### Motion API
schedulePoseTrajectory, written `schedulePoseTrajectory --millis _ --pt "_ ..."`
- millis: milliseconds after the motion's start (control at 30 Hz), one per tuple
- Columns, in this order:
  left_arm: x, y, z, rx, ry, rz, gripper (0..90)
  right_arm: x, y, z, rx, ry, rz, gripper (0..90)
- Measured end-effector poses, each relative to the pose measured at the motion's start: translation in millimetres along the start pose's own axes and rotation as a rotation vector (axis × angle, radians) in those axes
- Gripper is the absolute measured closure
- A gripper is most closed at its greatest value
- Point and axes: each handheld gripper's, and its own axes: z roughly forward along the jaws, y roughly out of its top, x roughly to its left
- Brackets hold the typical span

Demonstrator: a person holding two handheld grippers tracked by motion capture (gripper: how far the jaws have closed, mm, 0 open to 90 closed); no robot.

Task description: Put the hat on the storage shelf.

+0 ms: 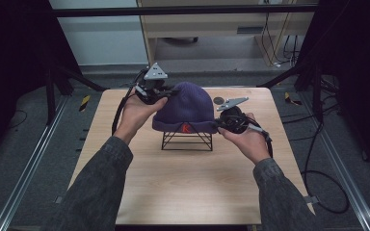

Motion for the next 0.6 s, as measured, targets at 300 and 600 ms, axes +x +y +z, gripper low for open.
schedulePoseTrajectory --millis 300,600 --pt "-4.3 -3.5 4.4 0.021 -0.008 0.009 81.4 1.2 -7.3 6.4 0.016 0.010 0.001 76.2" --pt "-16.6 -11.9 9.5 0.048 -0.013 0.018 81.3 4.3 -19.3 13.4 0.039 0.008 0.024 75.8"
